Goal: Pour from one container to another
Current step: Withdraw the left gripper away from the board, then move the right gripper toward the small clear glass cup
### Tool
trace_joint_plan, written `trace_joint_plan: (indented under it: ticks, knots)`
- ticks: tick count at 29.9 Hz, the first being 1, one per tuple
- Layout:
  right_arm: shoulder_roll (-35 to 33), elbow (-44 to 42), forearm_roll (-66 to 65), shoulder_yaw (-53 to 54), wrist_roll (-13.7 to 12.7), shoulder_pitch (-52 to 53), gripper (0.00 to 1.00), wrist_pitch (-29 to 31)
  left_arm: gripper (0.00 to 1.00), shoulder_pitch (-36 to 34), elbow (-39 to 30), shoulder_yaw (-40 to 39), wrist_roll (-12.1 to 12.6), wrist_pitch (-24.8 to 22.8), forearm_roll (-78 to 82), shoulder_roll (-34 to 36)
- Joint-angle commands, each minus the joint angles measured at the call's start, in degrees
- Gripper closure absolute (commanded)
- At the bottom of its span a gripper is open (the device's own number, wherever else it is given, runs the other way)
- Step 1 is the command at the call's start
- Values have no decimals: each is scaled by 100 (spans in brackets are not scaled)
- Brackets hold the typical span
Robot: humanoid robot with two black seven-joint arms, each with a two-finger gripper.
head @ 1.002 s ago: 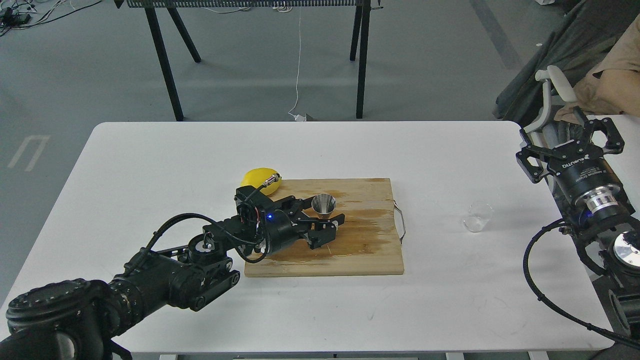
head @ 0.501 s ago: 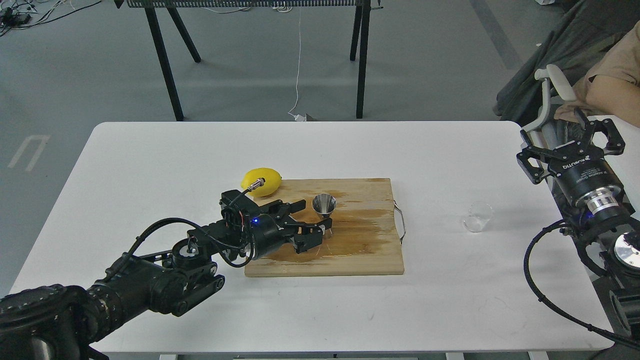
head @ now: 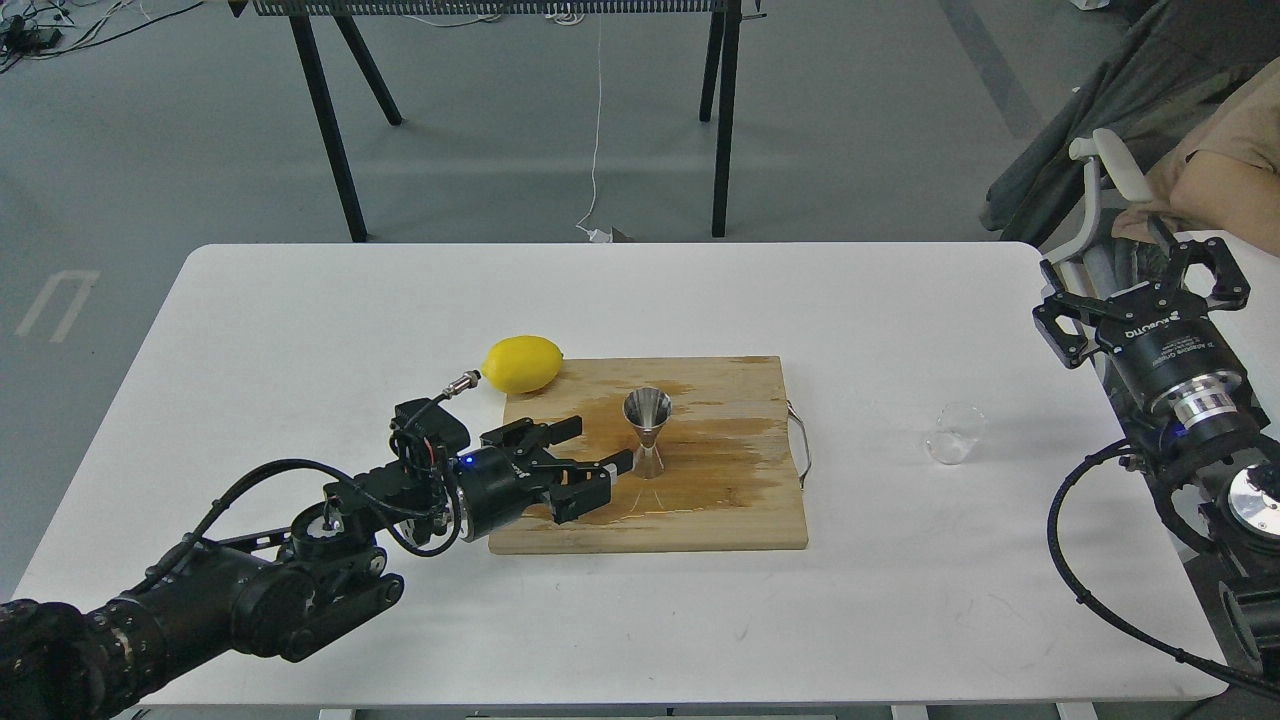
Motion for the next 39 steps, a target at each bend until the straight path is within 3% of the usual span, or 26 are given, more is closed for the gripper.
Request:
trace_joint_plan:
  ticks: [1,4,7,8,12,19,26,32,39]
  knots:
    - [0,34,17,-7,-40,8,1,0,8,-32,-806,-67,1,-1006,-1275,775]
    - [18,34,43,-25,-58,43,1,0,8,-59,-1176,-557,1,-2182,-2366,1338]
    - [53,69,411,-104,-75,34,1,0,8,-41,-1213,-1417,1,-3789,-3140,1699]
    - [62,104,578,-121,-75,17,1,0,8,-24,-1178,-1725,1,-4011,-3421,1753]
    - [80,595,1193,-156,-189,-176,1,0,8,29,-635,-2676,1,-4011,-4975,2016]
    - [-17,2142,1915,-78,-207,-1475,1,0,8,-50,1045,-2924,1,-4011,-8280,2043]
    - [-210,2557,2327,-25,-181,-2663,1,0,7,169,1196,-2959,1,-4011,-10137,2069]
    - [-131,2504,2417,-25,-146,-2796,1,0,6,267,1196,-2941,1,-4011,-10446,2052]
    - [-61,2522,2390,-42,-119,-2603,1,-1786,5,267,1196,-2915,1,-4011,-10437,2034]
